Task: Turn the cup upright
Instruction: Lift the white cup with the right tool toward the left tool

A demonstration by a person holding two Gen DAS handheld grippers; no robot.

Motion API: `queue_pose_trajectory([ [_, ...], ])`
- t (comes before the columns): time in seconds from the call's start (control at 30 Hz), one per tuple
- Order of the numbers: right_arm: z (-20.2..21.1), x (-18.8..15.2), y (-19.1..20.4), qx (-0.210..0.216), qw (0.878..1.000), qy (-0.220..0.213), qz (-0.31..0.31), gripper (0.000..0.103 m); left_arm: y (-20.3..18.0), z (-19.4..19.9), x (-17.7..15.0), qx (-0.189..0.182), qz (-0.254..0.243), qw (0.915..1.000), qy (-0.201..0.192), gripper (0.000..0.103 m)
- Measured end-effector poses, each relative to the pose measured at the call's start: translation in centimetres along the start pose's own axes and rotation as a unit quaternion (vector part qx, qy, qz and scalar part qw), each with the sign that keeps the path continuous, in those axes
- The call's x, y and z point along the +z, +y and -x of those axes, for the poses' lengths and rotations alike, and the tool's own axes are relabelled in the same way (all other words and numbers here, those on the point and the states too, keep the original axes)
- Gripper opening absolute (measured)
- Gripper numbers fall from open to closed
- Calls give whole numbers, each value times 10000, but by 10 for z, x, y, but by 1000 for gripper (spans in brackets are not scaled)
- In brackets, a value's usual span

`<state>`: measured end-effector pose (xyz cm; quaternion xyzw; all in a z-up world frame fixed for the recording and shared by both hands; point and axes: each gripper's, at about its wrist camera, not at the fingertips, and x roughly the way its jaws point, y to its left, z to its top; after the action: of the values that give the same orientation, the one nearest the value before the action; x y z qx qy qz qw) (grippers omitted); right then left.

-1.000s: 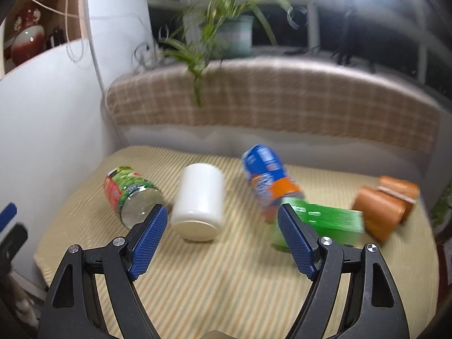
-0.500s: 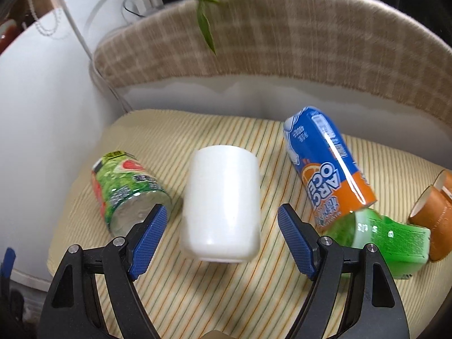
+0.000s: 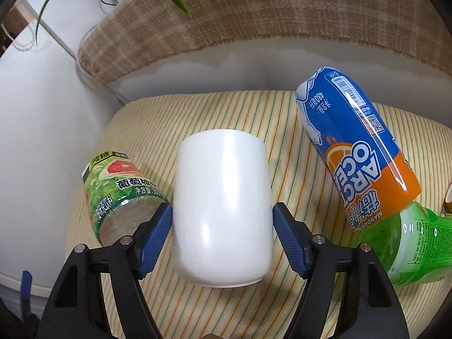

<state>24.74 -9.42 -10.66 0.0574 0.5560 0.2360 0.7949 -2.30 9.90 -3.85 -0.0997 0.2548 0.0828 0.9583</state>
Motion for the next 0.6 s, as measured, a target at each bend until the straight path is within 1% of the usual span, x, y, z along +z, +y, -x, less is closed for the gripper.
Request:
queue_pose_trajectory([
  [0.1, -2, -2, 1, 19, 10000, -52, -33, 72, -2, -1, -1, -2, -17, 10000, 3, 102],
  [0.3, 18, -24, -7, 209, 9993, -247, -178, 72, -6, -4, -3, -46, -43, 10000, 16, 102],
  [0.47, 47, -51, -16, 337, 9977, -490, -340, 72, -12, -6, -4, -134, -68, 9999, 51, 102],
  [0.6, 65, -75, -27, 453, 9955, -599, -583, 72, -19, -10, -6, -238, -95, 9996, 97, 102],
])
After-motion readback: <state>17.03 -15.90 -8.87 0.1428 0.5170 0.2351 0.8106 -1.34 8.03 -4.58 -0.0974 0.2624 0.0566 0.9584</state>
